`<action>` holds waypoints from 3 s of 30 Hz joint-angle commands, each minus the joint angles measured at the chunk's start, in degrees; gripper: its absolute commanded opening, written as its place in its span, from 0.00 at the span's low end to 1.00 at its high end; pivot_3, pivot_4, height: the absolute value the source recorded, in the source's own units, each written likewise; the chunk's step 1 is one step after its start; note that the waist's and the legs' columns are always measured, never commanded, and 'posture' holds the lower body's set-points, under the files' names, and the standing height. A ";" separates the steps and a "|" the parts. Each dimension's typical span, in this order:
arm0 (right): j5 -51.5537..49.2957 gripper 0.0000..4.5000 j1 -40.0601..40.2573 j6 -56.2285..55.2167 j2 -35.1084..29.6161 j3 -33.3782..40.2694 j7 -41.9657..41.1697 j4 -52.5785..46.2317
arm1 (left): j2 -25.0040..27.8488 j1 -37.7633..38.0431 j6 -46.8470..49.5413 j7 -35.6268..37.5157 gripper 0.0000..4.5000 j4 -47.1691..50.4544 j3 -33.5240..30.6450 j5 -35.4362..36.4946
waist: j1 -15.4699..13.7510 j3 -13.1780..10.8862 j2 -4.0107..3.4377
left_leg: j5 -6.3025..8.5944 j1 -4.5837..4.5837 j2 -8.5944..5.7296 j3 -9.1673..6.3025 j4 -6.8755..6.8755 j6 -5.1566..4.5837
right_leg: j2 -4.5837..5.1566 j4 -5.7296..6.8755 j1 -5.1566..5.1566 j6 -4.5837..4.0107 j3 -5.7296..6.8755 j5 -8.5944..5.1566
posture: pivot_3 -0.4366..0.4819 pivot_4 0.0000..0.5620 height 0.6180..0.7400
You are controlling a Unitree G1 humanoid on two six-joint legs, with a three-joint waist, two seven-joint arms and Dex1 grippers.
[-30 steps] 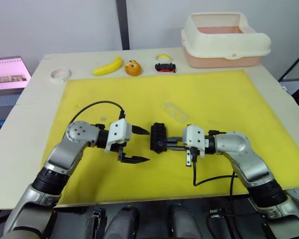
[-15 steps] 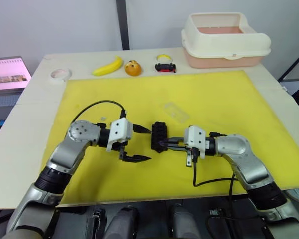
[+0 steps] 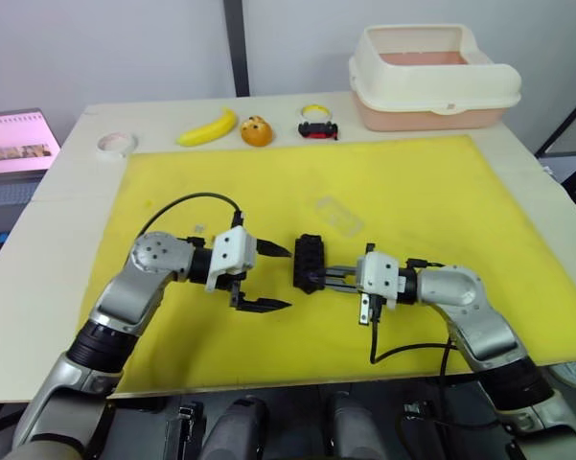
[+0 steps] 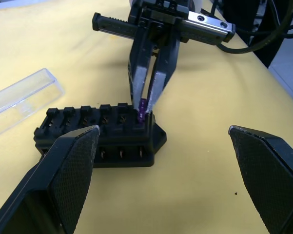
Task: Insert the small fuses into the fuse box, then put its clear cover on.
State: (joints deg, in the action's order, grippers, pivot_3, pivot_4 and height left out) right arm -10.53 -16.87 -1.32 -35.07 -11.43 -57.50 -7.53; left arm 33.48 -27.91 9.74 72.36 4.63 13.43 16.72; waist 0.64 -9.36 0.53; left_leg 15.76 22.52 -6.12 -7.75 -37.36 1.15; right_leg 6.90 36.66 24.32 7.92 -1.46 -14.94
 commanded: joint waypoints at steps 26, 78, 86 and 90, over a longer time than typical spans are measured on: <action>-1.09 0.00 -0.12 10.90 -1.68 0.71 0.14 -5.10 | -0.57 -1.79 1.63 -0.82 0.99 3.45 0.09 0.40 | -0.01 0.03 0.01 | 0.00 -0.03 0.00 -0.01 -0.05 0.00 | 0.00 0.08 -0.02 0.00 0.00 0.00 | 0.48 0.27 1.00; -8.85 0.01 -6.73 37.83 -1.46 -2.11 2.83 -6.66 | -0.71 -0.91 -5.35 0.22 1.00 -3.95 0.05 -1.33 | -0.01 0.04 0.02 | 0.00 -0.02 -0.02 -0.01 -0.09 0.00 | 0.02 0.26 0.05 -0.01 -0.01 -0.01 | 0.48 0.27 1.00; -7.95 0.01 -6.11 36.16 -1.93 -2.32 2.74 -6.22 | -0.97 -1.08 -5.55 0.12 1.00 -4.12 0.21 -1.51 | -0.04 0.05 0.03 | 0.00 -0.02 -0.02 -0.01 -0.10 0.00 | 0.02 0.27 0.05 -0.01 -0.01 -0.01 | 0.48 0.27 1.00; -7.57 0.01 -5.82 35.53 -2.06 -2.70 2.74 -6.61 | -1.21 -1.19 -5.62 0.18 1.00 -4.29 0.21 -1.66 | -0.03 0.05 0.04 | 0.00 -0.03 -0.02 -0.01 -0.11 0.00 | 0.02 0.27 0.04 -0.01 -0.01 -0.01 | 0.48 0.27 1.00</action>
State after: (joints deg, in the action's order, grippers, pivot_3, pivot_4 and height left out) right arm -19.76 -23.63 33.36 -36.19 -13.04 -54.95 -14.56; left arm 32.33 -28.83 5.17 72.49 0.00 13.82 15.13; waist 0.61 -9.31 0.57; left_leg 15.76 22.50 -6.14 -7.77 -37.47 1.15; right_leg 6.92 36.93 24.36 7.91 -1.47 -14.95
